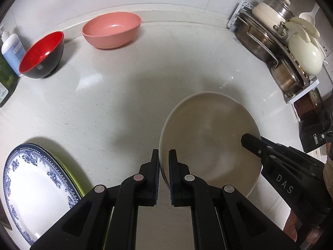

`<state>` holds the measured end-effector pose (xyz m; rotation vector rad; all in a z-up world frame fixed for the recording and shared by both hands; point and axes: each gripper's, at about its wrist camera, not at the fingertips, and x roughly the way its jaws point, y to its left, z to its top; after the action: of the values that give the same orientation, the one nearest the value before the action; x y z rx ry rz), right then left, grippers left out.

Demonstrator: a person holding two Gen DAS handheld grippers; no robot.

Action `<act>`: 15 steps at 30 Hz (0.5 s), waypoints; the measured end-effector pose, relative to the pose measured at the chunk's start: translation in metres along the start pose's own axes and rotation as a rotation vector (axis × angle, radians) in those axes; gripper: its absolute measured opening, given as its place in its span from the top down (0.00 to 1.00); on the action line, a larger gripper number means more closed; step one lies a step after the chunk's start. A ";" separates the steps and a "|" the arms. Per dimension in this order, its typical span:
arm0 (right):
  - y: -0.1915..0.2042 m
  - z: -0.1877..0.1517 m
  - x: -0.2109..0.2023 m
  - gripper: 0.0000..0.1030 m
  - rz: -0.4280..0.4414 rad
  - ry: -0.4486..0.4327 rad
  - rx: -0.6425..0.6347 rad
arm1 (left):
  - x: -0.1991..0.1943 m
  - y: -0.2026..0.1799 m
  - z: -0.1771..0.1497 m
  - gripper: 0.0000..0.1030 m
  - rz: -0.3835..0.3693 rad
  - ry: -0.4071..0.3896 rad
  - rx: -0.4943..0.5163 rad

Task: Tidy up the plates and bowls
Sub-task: 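Lift the cream bowl with both tools and carry it away from the other bowls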

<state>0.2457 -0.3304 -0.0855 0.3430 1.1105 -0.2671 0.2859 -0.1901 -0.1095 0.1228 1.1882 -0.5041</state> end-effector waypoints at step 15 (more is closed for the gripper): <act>-0.011 -0.006 0.010 0.90 0.013 0.041 0.008 | 0.012 -0.006 -0.004 0.88 0.018 0.026 -0.012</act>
<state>0.2412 -0.3389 -0.0987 0.3643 1.1474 -0.2543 0.2831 -0.1973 -0.1212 0.1300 1.2145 -0.4803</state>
